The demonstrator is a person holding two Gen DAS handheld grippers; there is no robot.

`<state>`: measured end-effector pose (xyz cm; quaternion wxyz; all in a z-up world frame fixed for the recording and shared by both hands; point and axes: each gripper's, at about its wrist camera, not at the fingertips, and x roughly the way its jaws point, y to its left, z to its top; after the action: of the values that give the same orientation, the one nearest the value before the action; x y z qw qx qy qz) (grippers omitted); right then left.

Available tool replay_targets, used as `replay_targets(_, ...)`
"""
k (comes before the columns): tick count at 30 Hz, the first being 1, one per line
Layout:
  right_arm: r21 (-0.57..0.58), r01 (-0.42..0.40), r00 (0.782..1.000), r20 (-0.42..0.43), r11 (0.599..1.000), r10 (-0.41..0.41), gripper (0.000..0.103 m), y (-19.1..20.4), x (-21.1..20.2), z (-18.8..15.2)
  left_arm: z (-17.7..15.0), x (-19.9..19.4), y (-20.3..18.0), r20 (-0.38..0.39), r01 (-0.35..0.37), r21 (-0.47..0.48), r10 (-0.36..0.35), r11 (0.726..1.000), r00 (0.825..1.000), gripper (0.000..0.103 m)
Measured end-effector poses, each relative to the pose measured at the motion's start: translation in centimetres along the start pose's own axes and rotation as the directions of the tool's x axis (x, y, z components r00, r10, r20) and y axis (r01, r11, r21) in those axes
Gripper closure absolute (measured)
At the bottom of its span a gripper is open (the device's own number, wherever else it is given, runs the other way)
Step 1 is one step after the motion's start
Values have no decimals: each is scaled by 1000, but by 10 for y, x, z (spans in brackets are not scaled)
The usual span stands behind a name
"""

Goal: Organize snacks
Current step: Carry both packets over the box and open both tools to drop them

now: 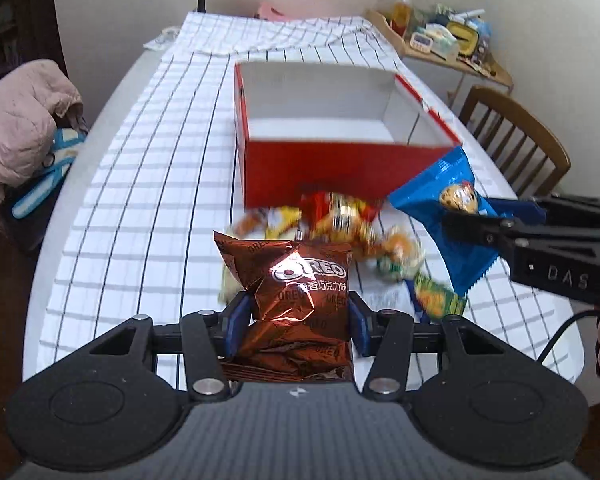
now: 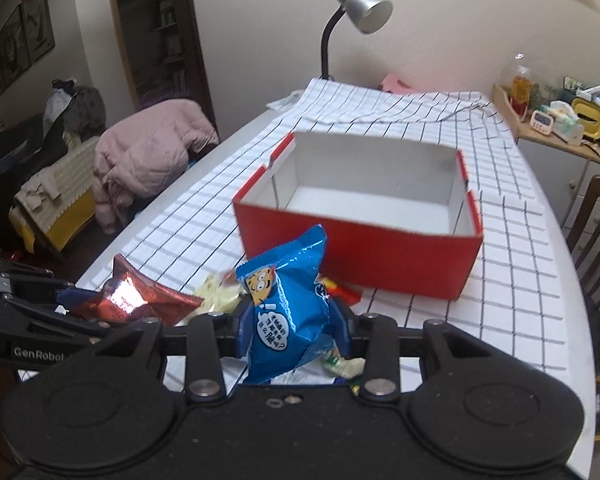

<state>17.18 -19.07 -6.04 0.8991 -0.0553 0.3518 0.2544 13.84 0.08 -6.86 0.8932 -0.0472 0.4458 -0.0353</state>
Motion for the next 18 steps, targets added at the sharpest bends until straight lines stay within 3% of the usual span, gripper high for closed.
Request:
replay_targets(11,33,58,997,51,998,-60,65,-43,8,51,83,4,-16,68,-33,-20,34,999,997,53)
replay_targets(18,72,89,996,22,993,-91,65,-79,42,79,132,39,-22,47,-59,-36,61,998,997,53)
